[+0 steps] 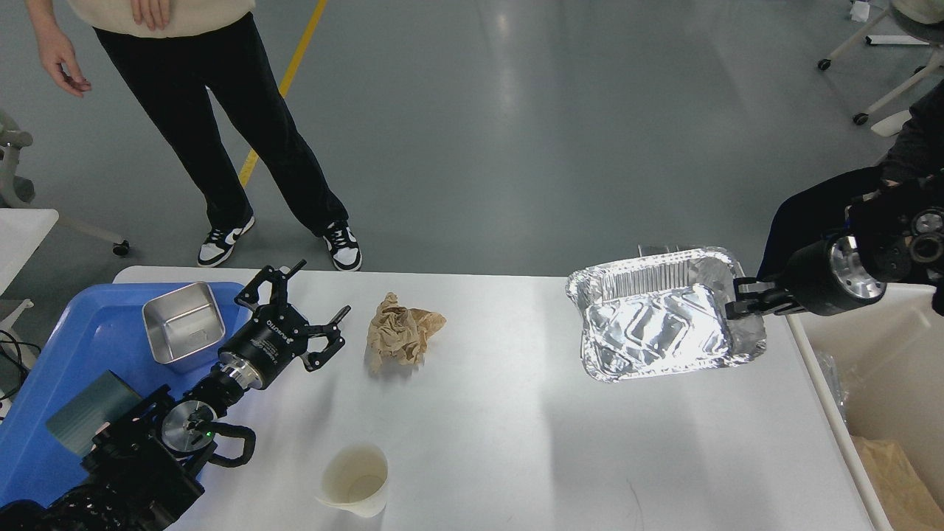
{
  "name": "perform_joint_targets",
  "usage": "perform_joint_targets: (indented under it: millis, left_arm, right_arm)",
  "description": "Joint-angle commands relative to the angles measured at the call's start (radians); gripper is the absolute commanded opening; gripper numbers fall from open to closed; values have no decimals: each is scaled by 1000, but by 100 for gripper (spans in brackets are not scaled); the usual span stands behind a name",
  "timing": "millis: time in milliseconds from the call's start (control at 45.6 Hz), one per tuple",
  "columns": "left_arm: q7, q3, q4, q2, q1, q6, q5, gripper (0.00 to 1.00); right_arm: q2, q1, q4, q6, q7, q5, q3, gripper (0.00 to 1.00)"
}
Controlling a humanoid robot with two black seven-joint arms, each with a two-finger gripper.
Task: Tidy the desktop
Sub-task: 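Lift the foil tray with the right gripper toward the left gripper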
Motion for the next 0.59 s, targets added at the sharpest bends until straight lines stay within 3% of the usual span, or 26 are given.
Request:
perform_joint_targets:
  millis: [0, 153, 263, 570]
  left_arm:
    - [-8, 0, -1, 4, 1, 0, 0, 96]
    - [-8, -8, -1, 19, -7, 0, -1, 96]
    - [-8, -14, -1, 35, -10, 0, -1, 96]
    - [-8, -15, 0, 47, -5, 10, -9, 96]
  right_arm:
    - [161, 9, -139, -2, 0, 41, 3, 0]
    - [371, 16, -324, -2, 8, 86, 11, 0]
    - [457, 15, -423, 3, 11, 139, 15, 0]
    - [481, -7, -519, 25, 41, 255, 34, 0]
